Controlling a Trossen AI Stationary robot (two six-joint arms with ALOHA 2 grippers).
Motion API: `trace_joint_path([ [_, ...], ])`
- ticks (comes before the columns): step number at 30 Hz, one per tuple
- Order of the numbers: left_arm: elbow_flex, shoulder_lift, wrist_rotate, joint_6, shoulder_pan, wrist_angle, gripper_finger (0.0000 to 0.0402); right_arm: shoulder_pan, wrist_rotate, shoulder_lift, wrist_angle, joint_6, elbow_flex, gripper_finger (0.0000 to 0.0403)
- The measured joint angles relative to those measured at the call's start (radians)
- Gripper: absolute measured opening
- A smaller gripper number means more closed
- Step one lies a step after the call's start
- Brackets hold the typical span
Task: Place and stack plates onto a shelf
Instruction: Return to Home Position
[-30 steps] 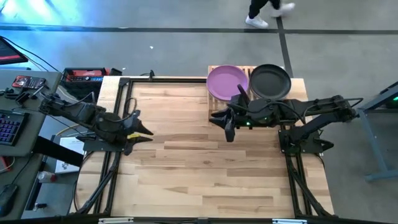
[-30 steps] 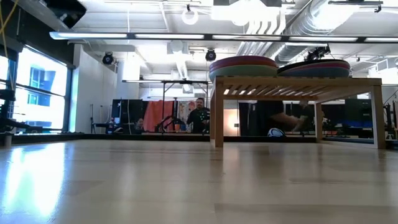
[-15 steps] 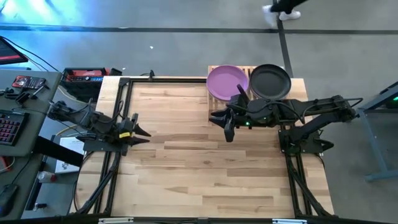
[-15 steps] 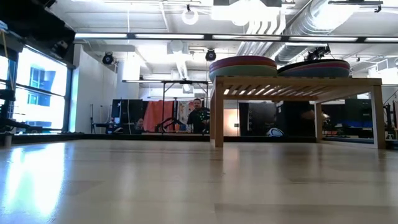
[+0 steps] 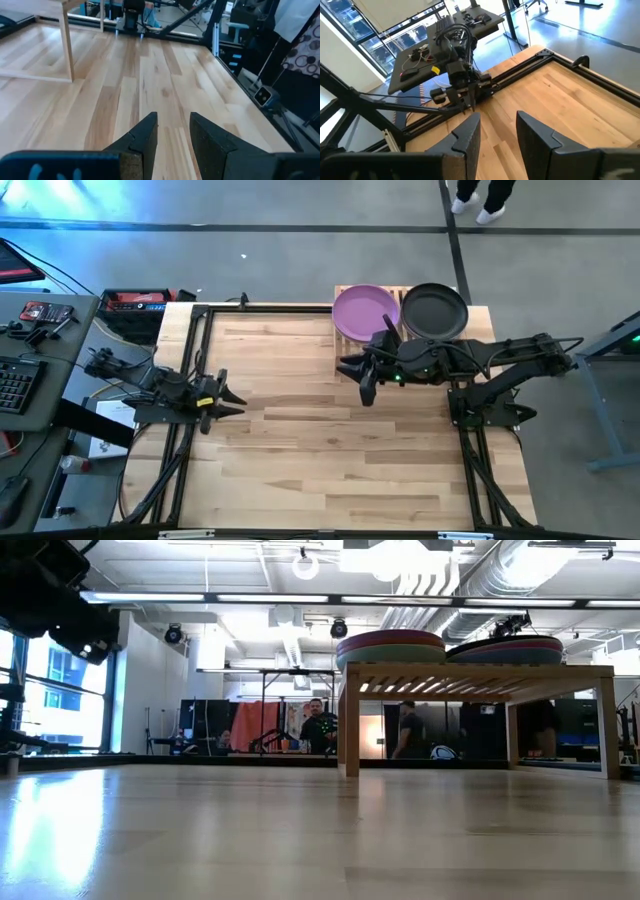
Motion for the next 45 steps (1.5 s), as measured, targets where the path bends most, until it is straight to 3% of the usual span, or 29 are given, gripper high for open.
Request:
trace_joint_path([
  [18, -0.053, -0.006, -0.041, 0.062, 0.000, 0.024, 0.0101, 0.000, -0.008, 0.000, -0.002, -0.008, 0.000, 0.0108],
  [30, -0.053, -0.006, -0.060, -0.038, 0.000, 0.023, 0.0101, -0.016, 0.003, -0.032, -0.119, -0.041, 0.000, 0.0108],
  [36, -0.052, -0.006, -0.059, -0.017, 0.000, 0.024, 0.0101, -0.033, 0.009, -0.133, -0.151, -0.095, 0.000, 0.0108],
  [40, -0.052, -0.006, -0.059, -0.017, 0.000, 0.024, 0.0102, -0.032, 0.075, -0.220, -0.221, -0.127, -0.006, 0.0108],
  [45, -0.052, -0.006, -0.058, -0.017, 0.000, 0.024, 0.0102, -0.032, 0.092, -0.368, -0.241, -0.133, -0.116, 0.0108],
])
